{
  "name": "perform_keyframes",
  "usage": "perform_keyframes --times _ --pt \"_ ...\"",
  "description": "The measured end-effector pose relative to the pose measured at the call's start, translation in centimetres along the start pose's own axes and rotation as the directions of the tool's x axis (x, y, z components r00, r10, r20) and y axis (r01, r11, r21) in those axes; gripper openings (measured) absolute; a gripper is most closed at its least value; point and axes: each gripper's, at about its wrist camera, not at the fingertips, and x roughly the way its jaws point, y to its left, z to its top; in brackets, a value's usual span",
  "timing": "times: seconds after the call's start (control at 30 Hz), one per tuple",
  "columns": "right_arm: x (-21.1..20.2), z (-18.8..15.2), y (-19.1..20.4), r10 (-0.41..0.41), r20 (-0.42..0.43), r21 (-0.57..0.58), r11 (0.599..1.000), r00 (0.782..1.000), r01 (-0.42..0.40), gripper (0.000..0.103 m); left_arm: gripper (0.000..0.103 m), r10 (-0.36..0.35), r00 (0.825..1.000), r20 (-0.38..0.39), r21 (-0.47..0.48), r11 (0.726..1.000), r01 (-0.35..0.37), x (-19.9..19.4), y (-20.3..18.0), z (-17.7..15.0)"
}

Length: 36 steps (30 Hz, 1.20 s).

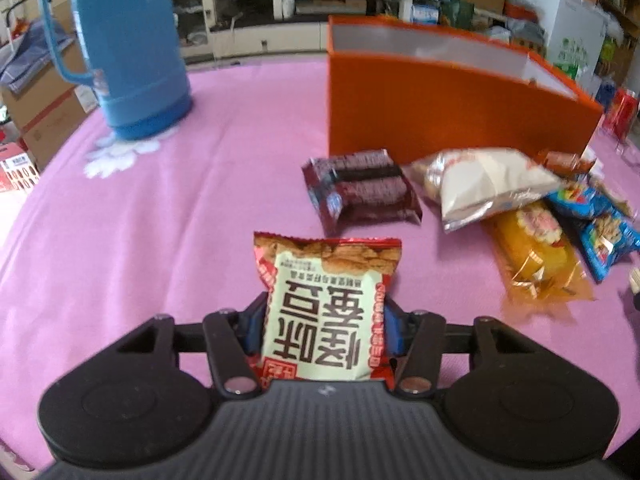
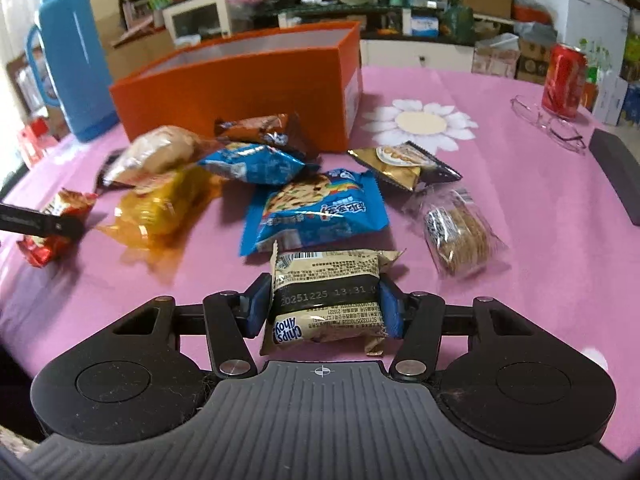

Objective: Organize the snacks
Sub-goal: 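Carry both packets over the orange box and open both tools to drop them, then move the left tool to the yellow bread bag while the right tool moves to the blue cookie bag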

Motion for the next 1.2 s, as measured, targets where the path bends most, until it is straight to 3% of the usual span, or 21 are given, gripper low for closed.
perform_keyframes --times 0.2,0.33,0.43,0.57,0.7,0.73,0.77,0.93,1.07,1.13,1.2 --pt "-4.5 0.3 0.7 0.097 0.105 0.078 0.991 0.99 -0.106 0.028 0.054 -0.106 0.989 0.104 -0.078 0.99 0.114 -3.4 0.2 2.3" --pt "-4.2 5.9 1.2 0.151 0.182 0.04 0.986 0.972 -0.161 0.029 0.055 -0.118 0.977 0.175 -0.074 0.988 0.133 -2.9 -1.1 7.1" --pt "-2.1 11.3 1.5 0.14 0.249 0.008 0.989 0.958 -0.147 0.029 0.055 -0.144 0.967 0.21 -0.079 0.983 0.164 -1.1 -2.0 11.4" --pt "3.8 17.7 2.2 0.136 0.287 -0.012 0.99 0.948 -0.139 0.029 0.055 -0.179 0.96 0.216 -0.073 0.977 0.199 2.9 -4.0 16.8" --pt "9.8 20.6 3.4 0.1 0.272 -0.064 0.994 0.957 -0.086 0.033 0.056 -0.239 0.949 0.207 -0.026 0.968 0.25 6.6 -6.4 20.0" --pt "10.9 20.8 3.5 0.083 0.26 -0.063 0.996 0.962 -0.069 0.042 0.071 -0.256 0.945 0.205 -0.016 0.964 0.265 7.1 -6.8 20.1" --pt "11.8 20.8 3.5 0.065 0.248 -0.054 0.997 0.967 -0.054 0.058 0.079 -0.264 0.943 0.205 -0.008 0.963 0.271 7.4 -7.1 20.1" --pt "11.5 20.6 3.3 0.015 0.284 -0.081 0.997 0.959 0.009 0.085 0.09 -0.23 0.931 0.283 0.036 0.973 0.23 4.9 -7.0 19.8" --pt "9.6 20.7 3.0 0.045 0.325 -0.056 0.998 0.945 -0.028 0.087 0.097 -0.228 0.907 0.354 0.025 0.972 0.235 1.9 -6.2 19.2" --pt "9.0 20.3 2.8 0.082 0.317 -0.045 0.996 0.945 -0.071 0.087 0.099 -0.199 0.908 0.368 0.018 0.978 0.207 1.0 -6.0 18.1" --pt "8.5 19.5 2.1 0.105 0.3 -0.042 0.994 0.948 -0.097 0.087 0.099 -0.196 0.92 0.339 0.034 0.98 0.197 0.3 -6.1 16.3"
